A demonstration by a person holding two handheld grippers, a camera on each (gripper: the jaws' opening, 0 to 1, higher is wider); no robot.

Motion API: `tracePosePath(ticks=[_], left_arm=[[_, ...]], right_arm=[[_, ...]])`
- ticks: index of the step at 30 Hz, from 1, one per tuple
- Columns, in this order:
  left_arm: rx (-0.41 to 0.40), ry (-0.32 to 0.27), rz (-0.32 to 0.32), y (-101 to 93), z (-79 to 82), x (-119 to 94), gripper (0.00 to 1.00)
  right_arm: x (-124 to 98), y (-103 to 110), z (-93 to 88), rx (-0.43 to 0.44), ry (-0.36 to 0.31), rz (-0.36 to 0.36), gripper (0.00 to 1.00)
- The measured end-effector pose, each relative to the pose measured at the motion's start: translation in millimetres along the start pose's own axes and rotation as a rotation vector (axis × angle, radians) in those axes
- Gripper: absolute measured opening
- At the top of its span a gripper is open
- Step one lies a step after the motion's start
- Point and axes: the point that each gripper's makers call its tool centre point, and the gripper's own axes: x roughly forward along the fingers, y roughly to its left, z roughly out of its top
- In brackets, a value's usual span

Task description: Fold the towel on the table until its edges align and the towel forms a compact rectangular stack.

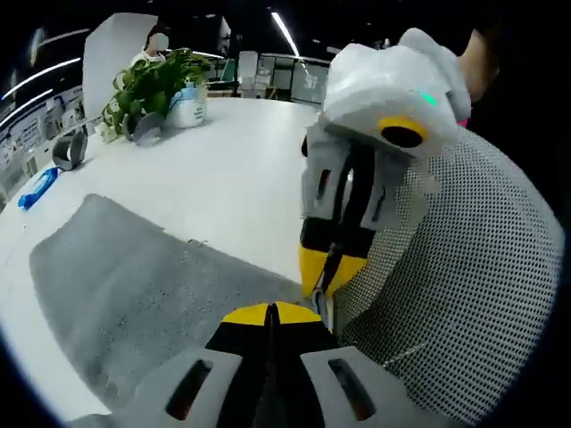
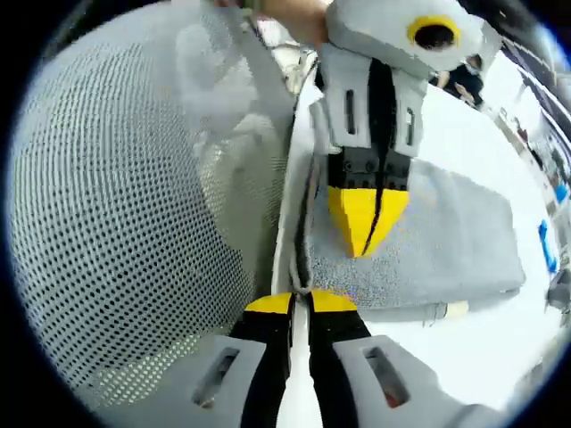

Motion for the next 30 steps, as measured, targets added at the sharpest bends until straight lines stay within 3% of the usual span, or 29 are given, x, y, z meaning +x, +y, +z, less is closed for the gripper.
tracePosePath(ticks=[3, 8, 12, 13, 16, 18, 19, 20, 22, 25, 27, 30], left_arm=[[0.059, -0.073, -0.024, -9.0, 15.9, 0, 0.18], [0.109, -0.029, -0.042, -17.6, 8.6, 2, 0.21], [0.271, 0.105, 0.055, -3.0, -11.6, 10, 0.22], [0.301, 0.092, 0.058, -2.9, -9.5, 12, 0.21], [0.282, 0.087, 0.096, 3.8, -7.2, 11, 0.12], [0.226, 0.082, 0.130, 13.9, -7.7, 9, 0.07], [0.147, 0.071, 0.136, 17.5, -8.6, 9, 0.06], [0.107, 0.077, 0.150, 21.4, -11.2, 8, 0.06], [0.050, 0.071, 0.194, 34.4, -14.3, 4, 0.05], [-0.102, 0.033, 0.189, 39.5, -16.4, 2, 0.05], [-0.165, 0.024, 0.204, 45.3, -19.4, 0, 0.05], [-0.170, 0.025, 0.203, 45.1, -20.1, 0, 0.05]], right_arm=[[-8, -7, 7.6, 0.145, -0.083, 0.000, 0.01], [-16, -18, 17.8, 0.319, -0.186, 0.001, 0.01], [-20, -23, 24.6, 0.387, -0.245, 0.009, 0.01], [-20, -24, 23.3, 0.388, -0.239, 0.005, 0.01], [-19, -24, 22.7, 0.399, -0.239, 0.002, 0.01], [-19, -26, 24.3, 0.352, -0.253, -0.025, 0.02], [-20, -33, 25.2, 0.294, -0.260, -0.084, 0.03], [-22, -36, 22.9, 0.199, -0.215, -0.140, 0.02], [-25, -36, 20.6, 0.089, -0.153, -0.183, 0.01], [-20, -18, 25.2, 0.101, -0.184, -0.107, 0.10], [-11, -6, 16.2, 0.068, -0.125, -0.053, 0.12], [4, 7, 0.2, -0.035, -0.009, -0.001, 0.07]])
